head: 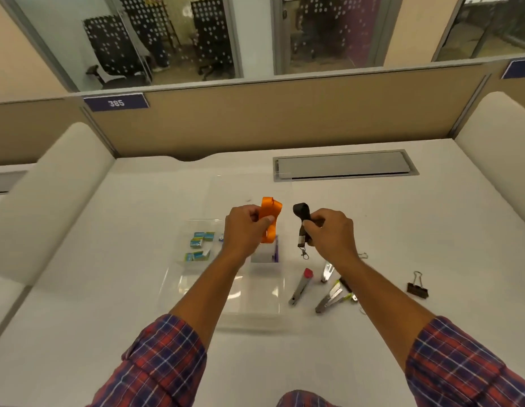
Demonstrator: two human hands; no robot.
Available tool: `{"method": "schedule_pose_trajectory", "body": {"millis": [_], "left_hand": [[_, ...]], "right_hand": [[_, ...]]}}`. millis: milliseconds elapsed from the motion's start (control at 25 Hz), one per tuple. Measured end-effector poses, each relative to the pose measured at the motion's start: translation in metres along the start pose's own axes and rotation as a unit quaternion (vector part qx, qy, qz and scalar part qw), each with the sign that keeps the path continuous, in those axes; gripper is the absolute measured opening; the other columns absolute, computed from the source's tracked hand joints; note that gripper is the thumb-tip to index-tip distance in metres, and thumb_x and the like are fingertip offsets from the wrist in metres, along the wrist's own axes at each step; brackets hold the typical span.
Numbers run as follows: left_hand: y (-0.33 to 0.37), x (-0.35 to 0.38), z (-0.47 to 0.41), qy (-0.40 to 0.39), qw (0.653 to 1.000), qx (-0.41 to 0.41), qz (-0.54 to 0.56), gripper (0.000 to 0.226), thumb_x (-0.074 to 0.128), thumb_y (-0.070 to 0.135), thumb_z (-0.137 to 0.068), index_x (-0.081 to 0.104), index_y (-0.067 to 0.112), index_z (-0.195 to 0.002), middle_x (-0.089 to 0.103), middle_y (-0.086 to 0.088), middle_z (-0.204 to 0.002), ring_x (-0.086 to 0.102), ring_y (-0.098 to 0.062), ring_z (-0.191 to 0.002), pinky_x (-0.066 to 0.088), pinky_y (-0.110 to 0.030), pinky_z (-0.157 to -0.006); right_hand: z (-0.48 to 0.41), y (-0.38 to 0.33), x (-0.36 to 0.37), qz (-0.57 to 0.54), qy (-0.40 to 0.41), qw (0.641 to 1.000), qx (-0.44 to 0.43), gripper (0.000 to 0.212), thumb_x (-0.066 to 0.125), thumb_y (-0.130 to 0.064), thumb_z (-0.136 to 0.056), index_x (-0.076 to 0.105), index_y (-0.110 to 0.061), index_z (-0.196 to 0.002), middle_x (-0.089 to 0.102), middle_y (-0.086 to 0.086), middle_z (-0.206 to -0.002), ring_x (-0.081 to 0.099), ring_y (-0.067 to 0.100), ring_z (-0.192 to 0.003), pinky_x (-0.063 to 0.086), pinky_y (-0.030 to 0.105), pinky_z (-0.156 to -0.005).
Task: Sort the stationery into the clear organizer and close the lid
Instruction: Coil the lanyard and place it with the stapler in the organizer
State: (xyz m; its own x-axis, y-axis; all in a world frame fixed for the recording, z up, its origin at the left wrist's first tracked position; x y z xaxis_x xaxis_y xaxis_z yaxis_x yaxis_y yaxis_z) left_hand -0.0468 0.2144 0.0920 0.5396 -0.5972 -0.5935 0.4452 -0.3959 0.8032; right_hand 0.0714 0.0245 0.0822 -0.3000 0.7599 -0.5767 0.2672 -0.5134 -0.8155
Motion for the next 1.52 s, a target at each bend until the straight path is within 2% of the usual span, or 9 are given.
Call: {"method": "schedule_pose_trajectory", "body": {"millis": [200,360,480,640,920,1040,1200,1320,1520], "left_hand": [[-0.061,-0.104,0.014,0.037,0.998,-0.011,-0.050,0.031,0.074,0.030,-0.091,0.075,0.008,-0.113,0.076,-0.009,-0.102,0.071,-0.025,-0.091,0.058,-0.040,-0.086],[-0.114,-0.156,0.026,0.047,0.995,-0.042,-0.075,0.025,0.076,0.030,-0.089,0.077,0.009,-0.104,0.073,-0.006,-0.092,0.069,-0.025,-0.084,0.057,-0.036,-0.073],[-0.151,-0.181,0.034,0.067,0.992,-0.067,-0.087,0.025,0.076,0.031,-0.089,0.076,0.010,-0.102,0.072,-0.003,-0.091,0.067,-0.023,-0.081,0.050,-0.030,-0.070],[-0.185,-0.189,0.040,0.066,0.990,-0.091,-0.081,0.028,0.078,0.034,-0.088,0.075,0.012,-0.106,0.073,-0.003,-0.096,0.064,-0.015,-0.077,0.054,-0.030,-0.072],[-0.186,-0.186,0.032,0.076,0.993,-0.060,-0.061,0.031,0.080,0.036,-0.086,0.076,0.014,-0.107,0.070,0.005,-0.093,0.062,-0.011,-0.076,0.037,-0.011,-0.058],[-0.181,-0.183,0.026,0.076,0.994,-0.048,-0.060,0.031,0.080,0.035,-0.086,0.077,0.013,-0.106,0.067,0.007,-0.089,0.063,-0.011,-0.075,0.039,-0.012,-0.061],[-0.182,-0.158,0.029,0.039,0.987,-0.042,-0.152,0.016,0.077,0.028,-0.088,0.075,0.012,-0.088,0.075,-0.004,-0.084,0.059,-0.009,-0.060,0.041,-0.014,-0.057],[-0.186,-0.139,0.036,0.006,0.967,-0.049,-0.249,0.014,0.072,0.024,-0.092,0.071,0.012,-0.097,0.074,-0.008,-0.091,0.066,-0.018,-0.070,0.054,-0.029,-0.066],[-0.174,-0.123,0.035,-0.019,0.910,-0.012,-0.414,0.031,0.079,0.024,-0.080,0.060,0.018,-0.104,0.069,-0.004,-0.092,0.062,-0.024,-0.077,0.039,-0.033,-0.061]], "right_hand": [[0.032,-0.070,0.108,-0.058,-0.091,0.994,0.007,0.012,0.073,-0.018,-0.087,0.070,-0.025,-0.079,0.074,-0.005,-0.075,0.073,0.012,-0.064,0.064,0.038,-0.069],[0.063,-0.107,0.180,-0.055,-0.135,0.989,0.005,0.008,0.073,-0.016,-0.082,0.069,-0.018,-0.076,0.073,0.001,-0.072,0.073,0.017,-0.061,0.063,0.044,-0.065],[0.084,-0.113,0.224,0.003,-0.161,0.987,0.014,0.012,0.074,-0.015,-0.082,0.066,-0.016,-0.073,0.071,0.003,-0.074,0.072,0.020,-0.064,0.063,0.043,-0.065],[0.099,-0.102,0.260,0.135,-0.176,0.975,0.012,0.014,0.074,-0.021,-0.082,0.067,-0.015,-0.091,0.070,0.003,-0.084,0.066,0.019,-0.075,0.058,0.034,-0.065],[0.114,-0.100,0.291,0.339,-0.178,0.922,-0.064,0.026,0.072,-0.035,-0.090,0.061,-0.021,-0.108,0.053,-0.002,-0.079,0.053,0.016,-0.067,0.043,0.031,-0.057],[0.113,-0.098,0.291,0.317,-0.175,0.929,-0.069,0.023,0.067,-0.038,-0.094,0.060,-0.022,-0.107,0.057,-0.003,-0.082,0.052,0.014,-0.067,0.042,0.029,-0.058],[0.104,-0.100,0.262,0.233,-0.092,0.966,-0.063,0.005,0.062,-0.028,-0.095,0.059,-0.024,-0.096,0.059,-0.005,-0.080,0.053,0.012,-0.066,0.042,0.026,-0.052],[0.099,-0.100,0.244,0.220,-0.064,0.971,-0.072,0.003,0.060,-0.027,-0.095,0.059,-0.025,-0.094,0.060,-0.006,-0.081,0.057,0.013,-0.070,0.052,0.031,-0.057],[0.099,-0.091,0.227,0.221,-0.059,0.971,-0.071,0.005,0.062,-0.029,-0.094,0.060,-0.026,-0.091,0.059,-0.008,-0.079,0.054,0.012,-0.067,0.032,0.024,-0.051]]}}
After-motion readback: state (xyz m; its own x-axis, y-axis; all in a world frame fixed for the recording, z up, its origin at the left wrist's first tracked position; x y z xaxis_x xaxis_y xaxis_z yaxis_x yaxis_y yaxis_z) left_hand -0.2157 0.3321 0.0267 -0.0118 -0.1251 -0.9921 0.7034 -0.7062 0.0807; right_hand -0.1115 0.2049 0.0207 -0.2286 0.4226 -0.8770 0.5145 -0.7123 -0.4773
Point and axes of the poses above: each hand's wrist, its own z-axis away from the middle knuckle, its own x-axis out of the palm, y = z × x, the point moved 10 cm from there along -z, towards the middle knuckle
